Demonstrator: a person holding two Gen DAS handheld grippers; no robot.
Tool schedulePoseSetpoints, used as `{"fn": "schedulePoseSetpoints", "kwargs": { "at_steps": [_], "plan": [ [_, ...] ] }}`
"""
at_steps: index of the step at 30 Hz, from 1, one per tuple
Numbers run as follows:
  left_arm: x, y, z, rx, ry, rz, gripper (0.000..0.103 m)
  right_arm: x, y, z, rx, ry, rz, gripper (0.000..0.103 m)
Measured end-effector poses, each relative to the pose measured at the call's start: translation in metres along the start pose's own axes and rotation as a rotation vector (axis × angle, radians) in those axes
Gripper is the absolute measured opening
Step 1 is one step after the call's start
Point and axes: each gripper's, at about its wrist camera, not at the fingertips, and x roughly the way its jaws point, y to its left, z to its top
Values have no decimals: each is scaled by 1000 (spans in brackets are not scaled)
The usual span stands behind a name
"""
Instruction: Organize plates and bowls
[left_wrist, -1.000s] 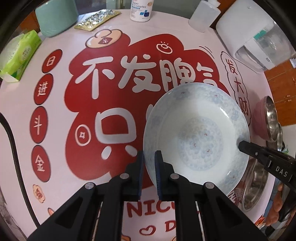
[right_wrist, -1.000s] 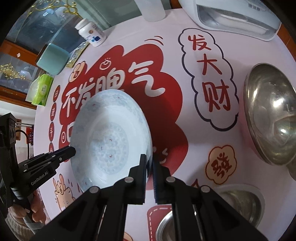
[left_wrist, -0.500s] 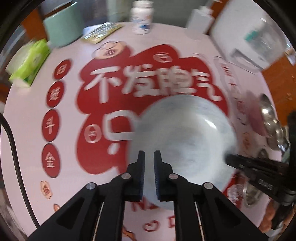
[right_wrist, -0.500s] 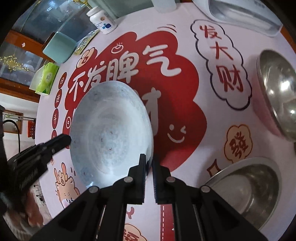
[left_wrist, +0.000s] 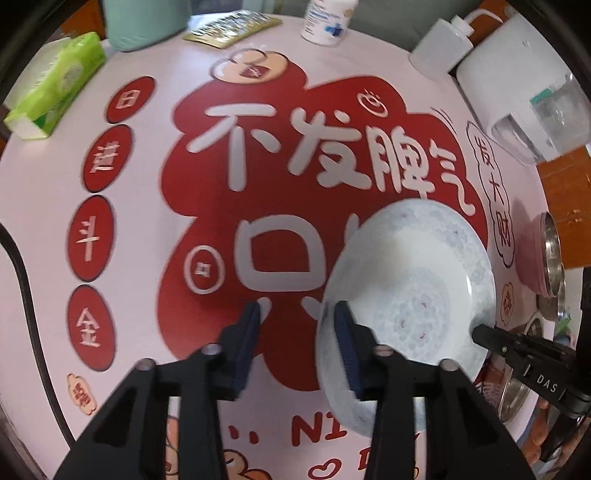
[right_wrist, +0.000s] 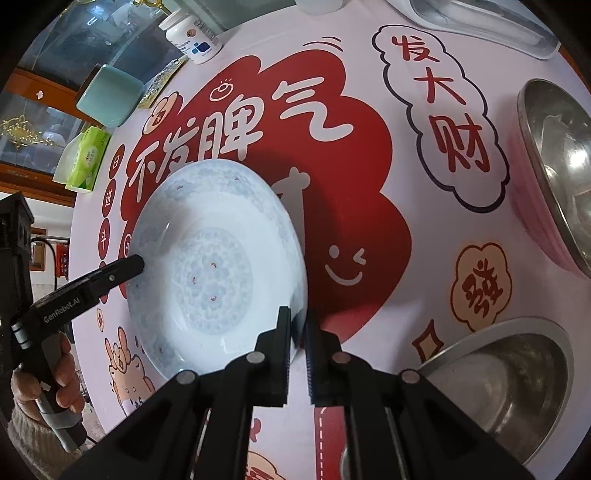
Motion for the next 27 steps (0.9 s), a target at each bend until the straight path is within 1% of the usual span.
{"fn": "schedulePoseSetpoints", "kwargs": {
  "at_steps": [1, 3, 4, 7, 11, 17, 23, 27],
  "plan": [
    [2, -2, 1, 7, 5, -19, 23, 0, 1, 1, -2, 0, -1, 6],
    [3, -5, 1, 18, 5, -34, 16, 0, 1, 2, -7, 0, -2, 6],
    [5, -8, 1, 28, 4, -43, 9, 1, 1, 3, -8, 0, -2, 6],
    [4, -17, -2, 71, -11, -7, 9, 1, 1, 4, -12, -4, -7, 6],
    [4, -16, -6, 64, 7, -25, 8, 0, -1, 3, -10, 0, -6, 6],
    [-7, -12, -18, 52, 18, -23, 8, -8, 6, -6, -30, 0, -4, 6],
    [-41, -13, -41, 39, 25, -16, 8, -37, 22, -26, -60, -24, 17, 6],
    [-75, -14, -69, 42, 0, -9, 8, -59, 35, -51, -91, -35, 40, 6]
  ]
}}
